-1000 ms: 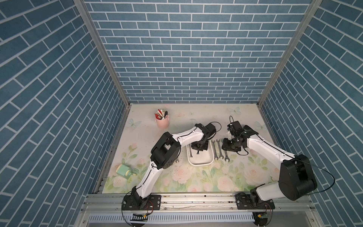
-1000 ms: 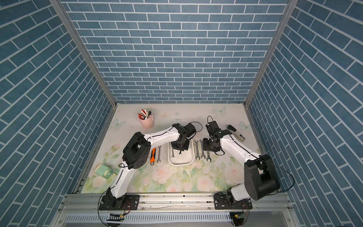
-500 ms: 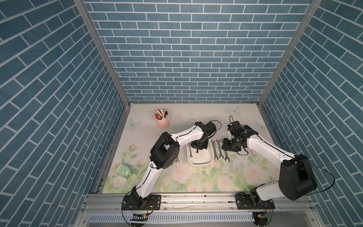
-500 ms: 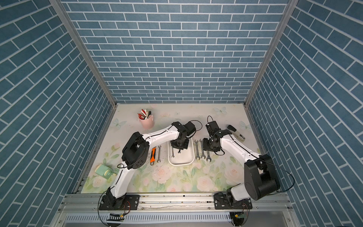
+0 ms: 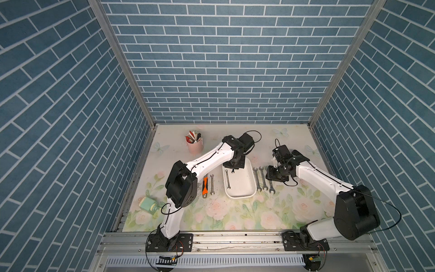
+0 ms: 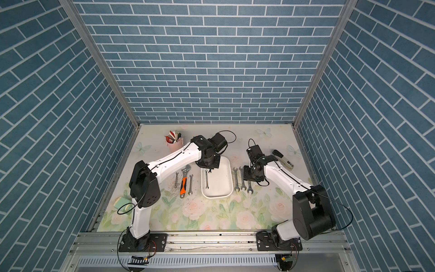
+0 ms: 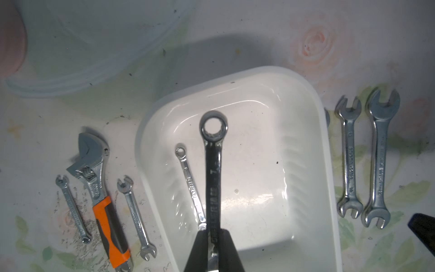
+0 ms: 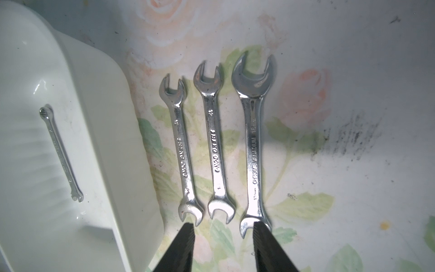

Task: Take out the wrench from the storage box
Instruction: Pick up the wrench from the storage box, then place the wrench at the center of the board.

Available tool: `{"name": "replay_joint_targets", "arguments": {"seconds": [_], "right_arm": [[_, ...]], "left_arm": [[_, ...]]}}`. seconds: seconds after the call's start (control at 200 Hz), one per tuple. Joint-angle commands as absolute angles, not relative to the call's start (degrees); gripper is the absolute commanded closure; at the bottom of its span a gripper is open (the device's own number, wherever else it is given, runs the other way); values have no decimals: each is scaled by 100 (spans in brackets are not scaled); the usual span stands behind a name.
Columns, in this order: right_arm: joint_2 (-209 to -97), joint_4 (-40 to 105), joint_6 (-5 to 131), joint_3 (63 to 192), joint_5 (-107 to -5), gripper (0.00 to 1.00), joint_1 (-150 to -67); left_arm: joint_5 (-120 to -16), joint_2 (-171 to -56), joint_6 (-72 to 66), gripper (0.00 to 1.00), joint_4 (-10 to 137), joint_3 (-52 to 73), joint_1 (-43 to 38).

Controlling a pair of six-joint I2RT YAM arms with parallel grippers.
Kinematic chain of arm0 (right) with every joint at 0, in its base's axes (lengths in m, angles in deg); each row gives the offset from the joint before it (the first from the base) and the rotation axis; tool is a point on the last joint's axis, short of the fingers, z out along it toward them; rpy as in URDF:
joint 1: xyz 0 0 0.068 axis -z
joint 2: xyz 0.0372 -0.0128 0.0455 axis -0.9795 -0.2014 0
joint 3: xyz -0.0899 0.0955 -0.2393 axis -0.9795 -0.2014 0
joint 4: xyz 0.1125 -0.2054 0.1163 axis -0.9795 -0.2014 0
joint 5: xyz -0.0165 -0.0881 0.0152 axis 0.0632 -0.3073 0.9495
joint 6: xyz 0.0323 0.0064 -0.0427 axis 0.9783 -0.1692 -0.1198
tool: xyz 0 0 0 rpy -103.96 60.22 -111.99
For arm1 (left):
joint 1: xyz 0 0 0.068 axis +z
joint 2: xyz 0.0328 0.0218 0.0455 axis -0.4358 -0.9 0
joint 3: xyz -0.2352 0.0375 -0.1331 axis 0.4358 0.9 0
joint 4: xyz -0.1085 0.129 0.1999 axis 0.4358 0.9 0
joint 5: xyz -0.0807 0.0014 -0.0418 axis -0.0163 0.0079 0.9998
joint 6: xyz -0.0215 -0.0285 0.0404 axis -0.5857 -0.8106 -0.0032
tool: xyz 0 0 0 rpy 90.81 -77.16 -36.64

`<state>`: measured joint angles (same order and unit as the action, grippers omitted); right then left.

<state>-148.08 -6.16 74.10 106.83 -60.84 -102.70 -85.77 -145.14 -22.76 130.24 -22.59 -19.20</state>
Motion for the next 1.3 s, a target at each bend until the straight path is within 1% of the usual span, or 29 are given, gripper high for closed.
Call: {"name": "replay_joint_targets", "arguments": {"seconds": [0.0, 0.18, 0.31, 0.69, 0.9, 1.055, 1.295], "right_arm": [[-14763, -748, 7388, 10791, -6104, 56, -10252], [-14761, -775, 7405, 10808, -6113, 56, -10246], [-14770, -775, 7428, 10824, -6114, 56, -10247], [-14771, -810, 7511, 10879, -6142, 56, -10251], [-14692, -919, 7589, 11022, -6156, 56, -10264], [-14587, -1051, 7677, 11196, -6196, 56, -10333], [-14606, -1154, 7878, 11560, -6253, 56, -10670]], "left_arm": [[-8797, -14141, -2265, 97, 13188, -1904, -1688], [-8726, -13567, -2232, 97, 12762, -934, -1265], [-8593, -13385, -2235, 97, 12344, -278, -1110], [-8079, -13614, -2430, 97, 11023, 999, -1091], [-7942, -13766, -2632, 98, 10433, 1496, -1125], [-7952, -13712, -2698, 98, 10316, 1660, -1143], [-8039, -13504, -2651, 91, 10429, 1591, -1137]]}}
